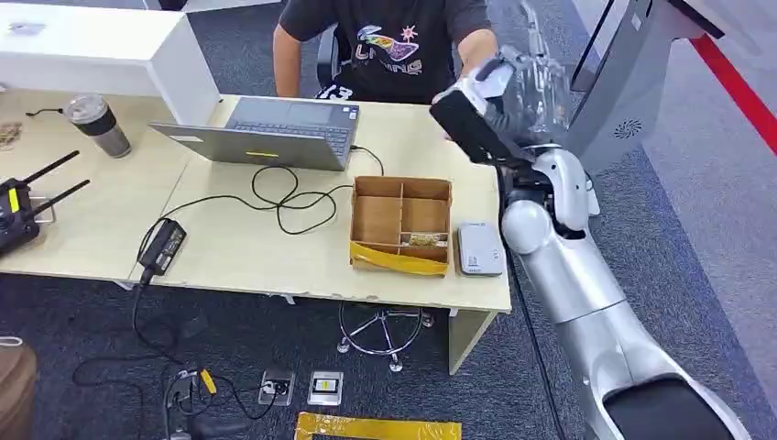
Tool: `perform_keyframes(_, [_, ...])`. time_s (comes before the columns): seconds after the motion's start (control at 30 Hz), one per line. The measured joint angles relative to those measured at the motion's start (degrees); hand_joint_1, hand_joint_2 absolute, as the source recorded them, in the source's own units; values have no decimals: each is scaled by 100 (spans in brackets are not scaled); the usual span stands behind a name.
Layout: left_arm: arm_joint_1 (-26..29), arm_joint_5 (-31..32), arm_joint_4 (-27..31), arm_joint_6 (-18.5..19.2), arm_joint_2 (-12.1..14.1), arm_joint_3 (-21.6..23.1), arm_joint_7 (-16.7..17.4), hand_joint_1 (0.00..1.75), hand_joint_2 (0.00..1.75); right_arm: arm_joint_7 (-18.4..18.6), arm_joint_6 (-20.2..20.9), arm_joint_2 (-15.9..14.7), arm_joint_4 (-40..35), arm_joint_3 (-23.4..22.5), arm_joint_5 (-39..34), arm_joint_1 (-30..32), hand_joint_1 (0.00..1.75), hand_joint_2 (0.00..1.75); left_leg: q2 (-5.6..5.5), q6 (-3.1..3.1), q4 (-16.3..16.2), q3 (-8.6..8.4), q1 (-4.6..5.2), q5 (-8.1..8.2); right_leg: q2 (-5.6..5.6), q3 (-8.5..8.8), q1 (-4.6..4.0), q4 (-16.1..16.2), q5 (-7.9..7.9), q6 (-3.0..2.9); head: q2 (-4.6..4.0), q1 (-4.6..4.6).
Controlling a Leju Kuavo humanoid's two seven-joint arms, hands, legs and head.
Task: Pass the card to the sensor for recognition and then transmit it.
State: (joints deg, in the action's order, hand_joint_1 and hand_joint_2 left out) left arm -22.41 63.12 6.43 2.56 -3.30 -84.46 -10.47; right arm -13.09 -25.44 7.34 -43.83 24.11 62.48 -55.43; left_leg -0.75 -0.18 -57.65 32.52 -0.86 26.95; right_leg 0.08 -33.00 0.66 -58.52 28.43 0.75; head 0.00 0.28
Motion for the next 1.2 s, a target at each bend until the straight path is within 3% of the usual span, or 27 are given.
perform_keyframes(0.17, [7,-46,0,2,-53,0,0,0,175,22,-28,409,319,149,160,-372,175,175,-18,-3,0,2,-4,-3,-20,3,-6,1,2,-3,0,2])
perform_keyframes(0.4, [7,-55,0,9,-57,0,-2,0,175,-6,-17,604,674,204,233,-551,175,175,-15,-3,-1,3,-2,-3,-11,3,-3,2,2,-3,0,2])
perform_keyframes(0.6, [8,-85,0,118,-107,0,-53,0,175,605,631,820,1152,494,1110,-773,175,175,-14,-4,-1,1,-4,-3,-12,-1,-6,2,2,-3,0,0])
perform_keyframes(0.9, [2,127,0,157,-321,2,-149,0,175,1222,1360,785,1754,818,1845,-887,175,175,-15,-4,-2,-1,-1,-3,-12,1,-2,4,2,-3,0,5])
perform_keyframes(1.17, [2,192,0,232,-363,2,-155,0,175,1570,1653,560,2081,973,2044,-915,175,175,-14,-4,-2,-2,-1,-3,-10,1,-2,5,1,-2,0,2])
perform_keyframes(1.2, [2,192,0,232,-363,2,-155,0,175,1609,1672,534,2112,979,2027,-918,157,175,-14,-4,-3,-3,-2,-3,-9,1,-2,5,1,-2,0,2])
